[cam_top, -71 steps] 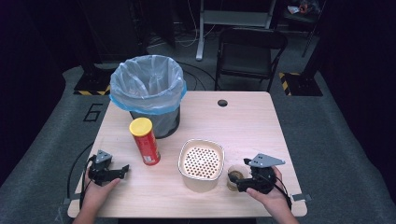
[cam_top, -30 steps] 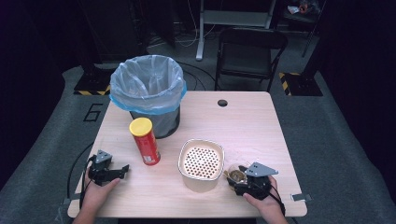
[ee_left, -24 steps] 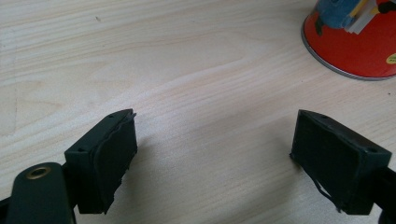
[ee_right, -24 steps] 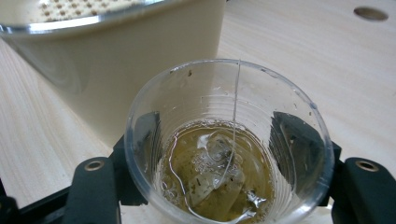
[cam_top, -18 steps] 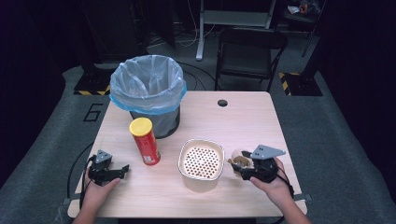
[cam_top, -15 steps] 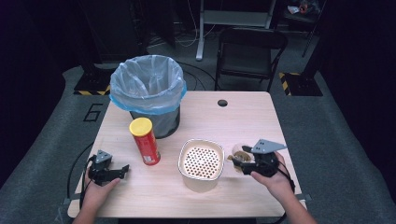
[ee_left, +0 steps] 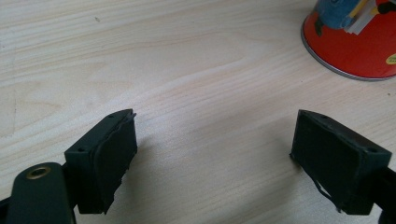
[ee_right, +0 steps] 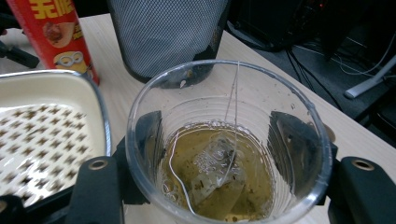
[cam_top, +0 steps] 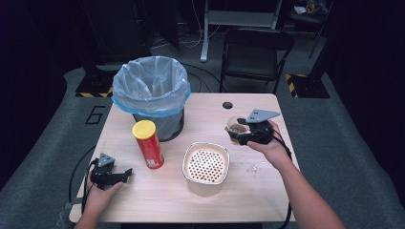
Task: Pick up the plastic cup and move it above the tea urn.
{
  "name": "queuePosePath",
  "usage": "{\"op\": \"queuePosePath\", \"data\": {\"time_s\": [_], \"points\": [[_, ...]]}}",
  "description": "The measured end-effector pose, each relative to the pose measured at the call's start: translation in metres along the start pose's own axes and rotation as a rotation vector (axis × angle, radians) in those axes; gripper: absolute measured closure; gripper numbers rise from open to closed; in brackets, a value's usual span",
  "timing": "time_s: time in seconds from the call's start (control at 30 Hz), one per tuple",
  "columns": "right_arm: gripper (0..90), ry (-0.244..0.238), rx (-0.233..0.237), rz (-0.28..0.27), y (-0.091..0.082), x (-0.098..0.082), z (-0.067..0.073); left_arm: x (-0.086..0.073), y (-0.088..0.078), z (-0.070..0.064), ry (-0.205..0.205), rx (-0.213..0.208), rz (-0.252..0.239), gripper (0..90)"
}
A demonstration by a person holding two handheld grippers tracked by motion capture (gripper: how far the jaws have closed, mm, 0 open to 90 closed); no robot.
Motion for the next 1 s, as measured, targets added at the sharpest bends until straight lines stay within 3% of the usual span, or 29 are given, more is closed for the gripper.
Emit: {"op": "queuePosePath", "data": {"time_s": [0.27,0.43,0.53,0.63,0.83,1.0], "points": [[36.1,-0.015,0.012,0.001,0.038,0.003,-0.008,0.000,0.000,0.000,0.002,0.000,0.001,13.8],[36.4,-0.029,0.008,-0.002,0.049,0.001,-0.006,0.000,0.000,0.000,0.000,0.000,0.000,13.8],[36.5,-0.077,0.008,-0.023,0.051,0.002,-0.003,0.000,0.000,0.000,0.001,0.000,0.001,13.8],[36.6,-0.167,0.011,-0.038,0.050,0.005,0.001,0.000,0.000,0.000,0.000,0.000,0.000,13.8],[36.7,-0.299,-0.010,-0.051,0.047,0.008,0.013,0.000,0.000,0.000,0.000,0.001,0.000,13.8],[36.8,-0.354,-0.013,-0.053,0.046,0.009,0.020,0.000,0.000,0.000,-0.001,0.001,0.000,13.8]]}}
Point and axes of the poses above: each handheld gripper's, and its own axes: y roughly forward along the jaws, x roughly out of its top, z roughly to its left, the point moved 2 cm from there along y, roughly forward along the jaws, and after that the axes turned 5 degrees about -z, right-handed, at the moved point
